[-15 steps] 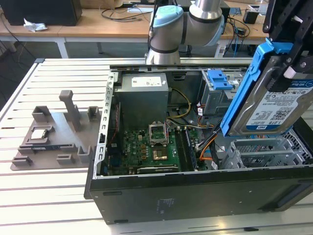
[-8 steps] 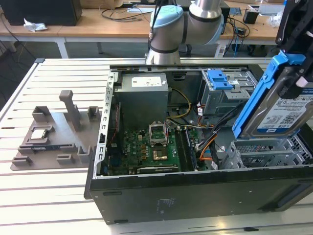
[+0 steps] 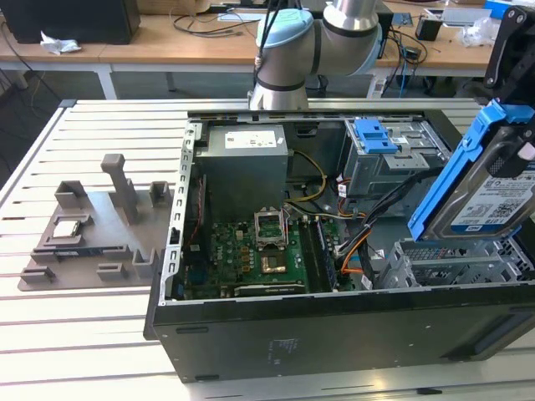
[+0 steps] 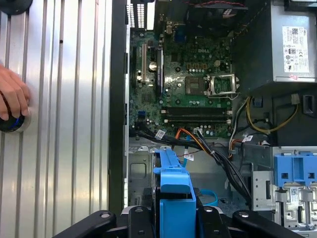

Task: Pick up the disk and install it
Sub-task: 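Pick up the disk, then insert the disk into the insertion slot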

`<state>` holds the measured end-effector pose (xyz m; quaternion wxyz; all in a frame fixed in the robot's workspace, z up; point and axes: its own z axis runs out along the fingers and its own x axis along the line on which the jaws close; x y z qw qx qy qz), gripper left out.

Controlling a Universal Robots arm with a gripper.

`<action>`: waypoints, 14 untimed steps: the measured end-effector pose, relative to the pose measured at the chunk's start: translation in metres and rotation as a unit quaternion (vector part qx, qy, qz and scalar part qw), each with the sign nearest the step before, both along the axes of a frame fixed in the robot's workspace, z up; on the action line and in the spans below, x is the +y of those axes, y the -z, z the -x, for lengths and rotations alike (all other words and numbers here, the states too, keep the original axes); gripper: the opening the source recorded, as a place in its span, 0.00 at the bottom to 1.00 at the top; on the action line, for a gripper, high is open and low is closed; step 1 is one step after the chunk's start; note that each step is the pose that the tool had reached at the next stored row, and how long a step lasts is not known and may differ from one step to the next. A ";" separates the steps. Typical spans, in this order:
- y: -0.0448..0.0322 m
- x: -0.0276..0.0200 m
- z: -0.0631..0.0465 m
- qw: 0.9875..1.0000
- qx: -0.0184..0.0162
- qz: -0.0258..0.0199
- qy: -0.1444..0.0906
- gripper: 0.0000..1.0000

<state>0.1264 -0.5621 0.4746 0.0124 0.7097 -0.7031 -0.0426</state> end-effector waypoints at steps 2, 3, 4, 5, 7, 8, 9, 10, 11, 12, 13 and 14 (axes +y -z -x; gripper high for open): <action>0.0000 0.0000 0.000 1.000 0.000 0.000 0.000 0.37; 0.0000 0.0000 0.000 1.000 0.000 0.000 0.000 0.37; 0.0000 0.0000 0.000 1.000 0.000 0.000 0.000 0.37; 0.0000 0.0000 0.000 1.000 0.000 0.000 0.000 0.37; 0.0002 -0.0001 0.000 1.000 0.000 -0.003 0.000 0.37; 0.0006 0.0000 0.000 1.000 0.000 -0.004 0.000 0.37; 0.0029 0.0000 0.000 1.000 0.000 -0.005 0.000 0.37; 0.0042 0.0001 0.000 1.000 0.000 -0.005 0.000 0.37; 0.0061 0.0006 0.000 1.000 0.000 -0.005 0.000 0.37; 0.0077 0.0008 -0.002 1.000 0.000 -0.005 0.000 0.37; 0.0089 0.0009 -0.003 1.000 0.000 -0.005 0.000 0.37; 0.0113 0.0009 -0.003 1.000 0.000 -0.005 0.000 0.37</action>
